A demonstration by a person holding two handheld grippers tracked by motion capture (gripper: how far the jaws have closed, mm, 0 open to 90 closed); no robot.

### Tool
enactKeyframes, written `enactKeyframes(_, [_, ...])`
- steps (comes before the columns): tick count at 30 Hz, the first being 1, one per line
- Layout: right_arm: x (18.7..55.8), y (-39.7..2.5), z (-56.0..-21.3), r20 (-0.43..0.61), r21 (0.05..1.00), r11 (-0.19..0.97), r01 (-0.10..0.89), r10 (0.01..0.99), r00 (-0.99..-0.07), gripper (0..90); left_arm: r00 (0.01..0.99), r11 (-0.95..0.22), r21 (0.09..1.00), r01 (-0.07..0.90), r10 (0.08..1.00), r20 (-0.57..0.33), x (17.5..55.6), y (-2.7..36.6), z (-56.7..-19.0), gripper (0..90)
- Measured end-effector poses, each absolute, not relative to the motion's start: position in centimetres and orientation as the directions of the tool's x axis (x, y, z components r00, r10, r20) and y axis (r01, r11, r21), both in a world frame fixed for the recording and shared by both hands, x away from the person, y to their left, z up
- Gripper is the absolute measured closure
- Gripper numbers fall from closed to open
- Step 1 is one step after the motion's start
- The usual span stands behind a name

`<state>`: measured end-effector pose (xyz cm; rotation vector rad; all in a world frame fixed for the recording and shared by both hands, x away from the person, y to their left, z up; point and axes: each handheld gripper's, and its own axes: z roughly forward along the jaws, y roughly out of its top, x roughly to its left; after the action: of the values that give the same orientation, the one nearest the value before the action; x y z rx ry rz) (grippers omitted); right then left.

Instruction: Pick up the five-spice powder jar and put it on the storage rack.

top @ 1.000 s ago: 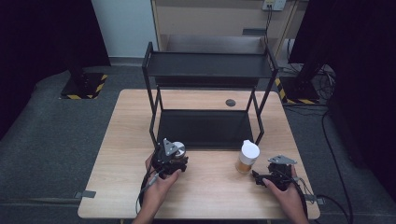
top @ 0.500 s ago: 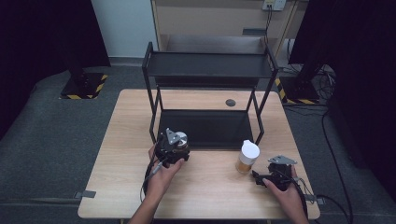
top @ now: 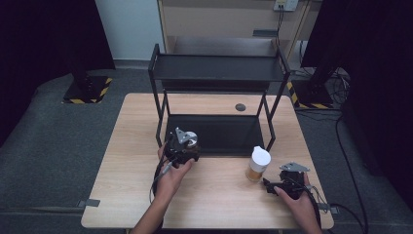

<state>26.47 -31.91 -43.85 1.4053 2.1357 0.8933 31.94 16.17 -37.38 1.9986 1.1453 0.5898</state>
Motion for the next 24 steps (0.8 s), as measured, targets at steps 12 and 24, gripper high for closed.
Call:
enactKeyframes(12, [26.5, -31.9, -43.8, -0.004, 0.714, 0.277, 0.643, 0.920, -0.393, 1.7, 0.492, -0.322, 0.787, 0.526, 0.870, 0.028, 33.5, 15.3, -37.5, 30.0])
enactKeyframes(24, [26.5, -31.9, -43.9, -0.003, 0.714, 0.278, 0.642, 0.919, -0.394, 1.7, 0.476, -0.318, 0.785, 0.532, 0.879, 0.033, 34.9, 15.0, -38.0, 30.0])
